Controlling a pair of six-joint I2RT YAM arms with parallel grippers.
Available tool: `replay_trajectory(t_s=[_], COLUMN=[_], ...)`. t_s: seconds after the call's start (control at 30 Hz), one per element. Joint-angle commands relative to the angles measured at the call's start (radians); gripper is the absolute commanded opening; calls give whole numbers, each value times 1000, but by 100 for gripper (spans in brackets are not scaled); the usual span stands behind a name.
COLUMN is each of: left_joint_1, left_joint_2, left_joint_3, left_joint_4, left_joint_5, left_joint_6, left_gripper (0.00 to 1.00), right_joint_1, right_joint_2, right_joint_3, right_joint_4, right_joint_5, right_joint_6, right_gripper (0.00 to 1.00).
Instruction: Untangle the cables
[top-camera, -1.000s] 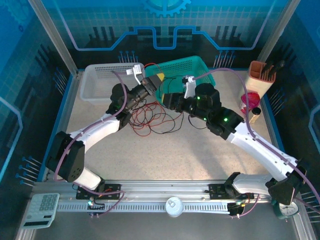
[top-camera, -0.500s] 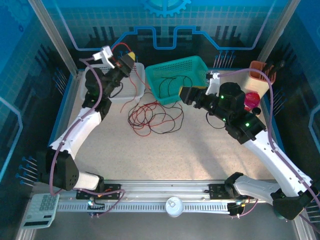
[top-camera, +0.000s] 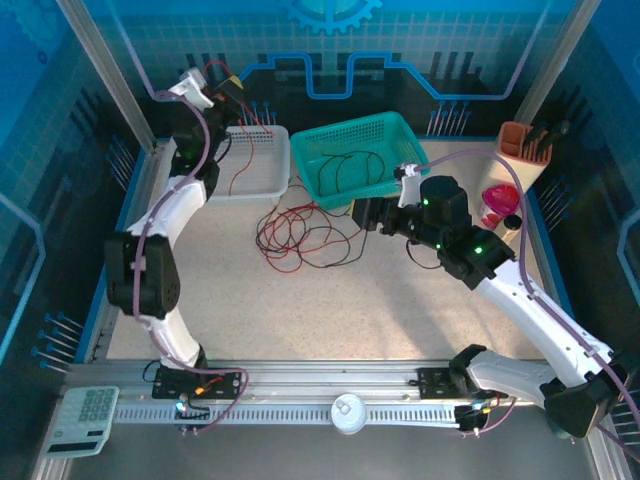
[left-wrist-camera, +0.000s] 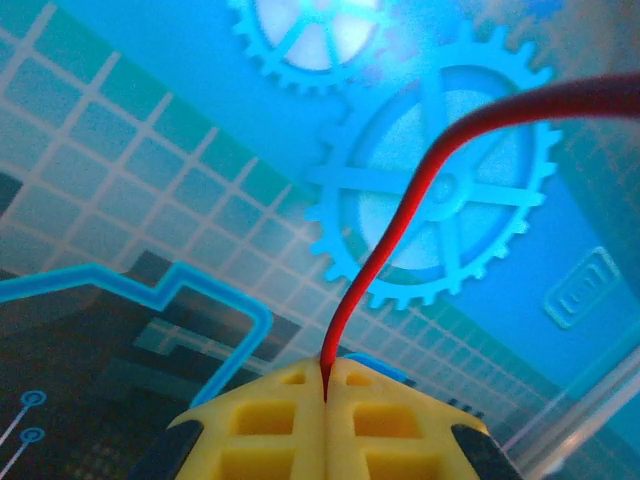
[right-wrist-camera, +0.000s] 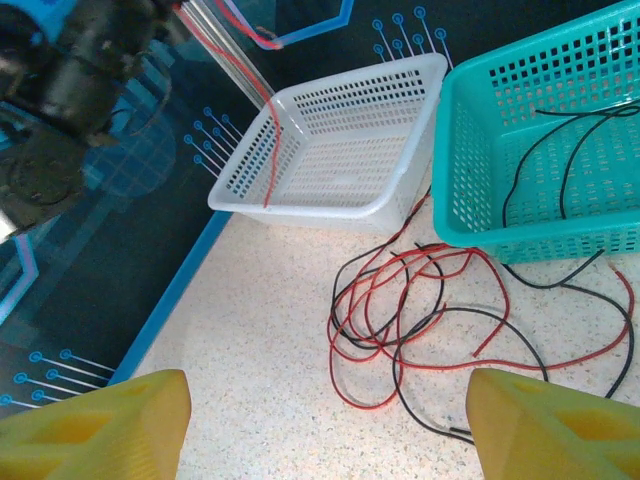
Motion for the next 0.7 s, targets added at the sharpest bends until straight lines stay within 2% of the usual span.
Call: replay_trajectory(t_s=[0.0, 0.2, 0.33, 0.67], left_joint_1=[19, 32, 47, 85], left_joint_2=[99, 270, 354, 323], left_joint_3=[81, 181, 243, 142], left_joint_4=[118, 76, -18, -279], left_joint_5=[-27, -40, -30, -101], left_joint_6=[-19, -14, -13, -57], left_gripper=[0, 0, 0, 0], right_joint_1=[-8, -10, -18, -30], right_joint_2=[-12, -3, 2, 16], right_joint_3=[-11, -1, 7, -2], right_joint_4=[-17, -43, -58, -21], right_joint_5=[-9, -7, -4, -30], right_joint_6=[-38, -71, -87, -70], right_gripper=[74, 74, 74, 74])
